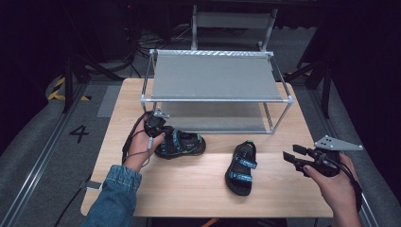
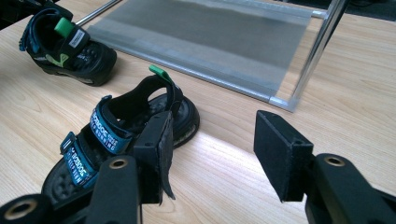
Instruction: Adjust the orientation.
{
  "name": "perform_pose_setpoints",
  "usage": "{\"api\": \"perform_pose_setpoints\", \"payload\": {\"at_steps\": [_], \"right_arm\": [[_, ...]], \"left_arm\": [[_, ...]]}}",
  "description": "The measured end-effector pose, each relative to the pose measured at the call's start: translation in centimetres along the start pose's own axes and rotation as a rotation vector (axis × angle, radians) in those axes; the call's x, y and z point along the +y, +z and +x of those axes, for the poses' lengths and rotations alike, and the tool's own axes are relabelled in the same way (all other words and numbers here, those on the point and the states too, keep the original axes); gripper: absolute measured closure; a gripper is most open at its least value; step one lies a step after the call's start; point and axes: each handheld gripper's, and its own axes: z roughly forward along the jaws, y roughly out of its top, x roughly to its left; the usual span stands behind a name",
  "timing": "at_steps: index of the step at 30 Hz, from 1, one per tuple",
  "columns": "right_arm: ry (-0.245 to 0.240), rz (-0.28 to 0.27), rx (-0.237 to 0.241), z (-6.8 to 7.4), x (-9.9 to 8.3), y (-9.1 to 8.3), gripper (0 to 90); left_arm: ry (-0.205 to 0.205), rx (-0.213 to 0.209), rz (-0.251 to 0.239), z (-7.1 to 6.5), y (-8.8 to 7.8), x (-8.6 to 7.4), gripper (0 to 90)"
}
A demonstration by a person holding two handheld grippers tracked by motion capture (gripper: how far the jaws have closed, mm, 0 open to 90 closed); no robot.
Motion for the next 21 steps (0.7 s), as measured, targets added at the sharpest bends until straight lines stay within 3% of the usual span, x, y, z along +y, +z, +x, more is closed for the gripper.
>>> {"api": "perform_pose_setpoints", "payload": {"at_steps": [3, 4, 5, 8, 9, 10, 16, 21], "right_arm": [[-0.003, 0.003, 0.0, 0.0, -0.1, 0.0, 48.3], [-0.001, 0.005, 0.001, 0.1, -0.2, 0.0, 48.3], [0.001, 0.007, 0.001, 0.1, -0.2, 0.0, 48.3], [0.0, 0.006, 0.002, 0.1, -0.3, -0.1, 48.3], [0.002, 0.006, 0.0, 0.1, -0.3, -0.2, 48.3], [0.003, 0.004, -0.002, 0.0, -0.3, -0.2, 48.3], [-0.003, 0.007, -0.001, -0.1, -0.1, 0.2, 48.2], [-0.005, 0.013, 0.011, -0.2, 0.1, 0.7, 48.0]], "left_arm": [[0.003, 0.02, -0.005, 0.3, 0.3, -0.1, 78.9], [-0.028, 0.0, -0.006, 0.7, 0.6, -0.2, 76.1], [-0.025, 0.011, -0.002, 0.9, 0.6, -0.2, 77.3], [-0.048, -0.005, -0.016, 1.1, 0.7, -0.3, 67.3], [-0.05, 0.005, -0.016, 1.0, 0.6, -0.2, 67.3], [-0.047, 0.019, -0.012, 0.9, 0.5, -0.2, 61.8], [-0.059, 0.045, -0.043, 0.0, -1.7, 0.0, 55.8], [-0.061, 0.02, -0.076, -1.2, -3.5, 0.5, 55.3]]}}
